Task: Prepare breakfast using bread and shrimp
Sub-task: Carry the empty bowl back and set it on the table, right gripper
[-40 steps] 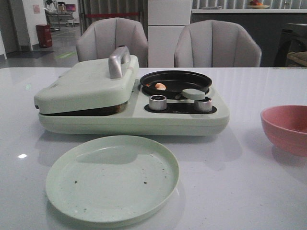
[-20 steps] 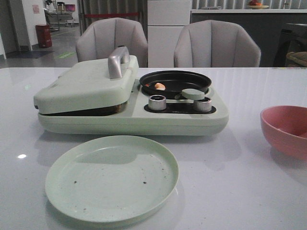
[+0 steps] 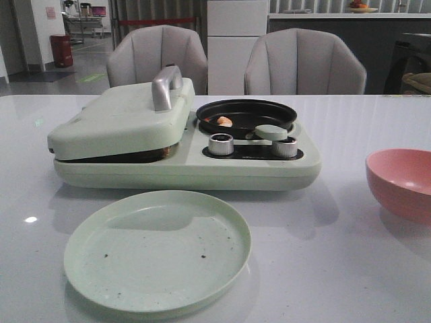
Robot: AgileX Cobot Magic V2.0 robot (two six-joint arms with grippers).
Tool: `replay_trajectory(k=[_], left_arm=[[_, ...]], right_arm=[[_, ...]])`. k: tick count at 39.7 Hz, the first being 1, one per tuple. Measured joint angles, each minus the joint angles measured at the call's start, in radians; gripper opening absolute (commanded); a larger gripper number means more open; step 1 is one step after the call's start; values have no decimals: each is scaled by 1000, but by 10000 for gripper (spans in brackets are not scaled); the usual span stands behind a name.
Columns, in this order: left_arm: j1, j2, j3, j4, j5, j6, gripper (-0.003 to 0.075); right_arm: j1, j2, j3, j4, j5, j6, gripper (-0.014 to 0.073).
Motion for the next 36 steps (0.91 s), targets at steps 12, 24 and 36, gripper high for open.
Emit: replay_trajectory(k=[12,24,36], left_arm=[[0,0,0,0,0,0,99],[0,0,0,0,0,0,99],[0,0,0,0,0,0,99]], right_arm=[[0,-269,145,-30,30,27,454],[0,-370,210,-33,47,27,52],[0,-370,213,-33,45,29,46]])
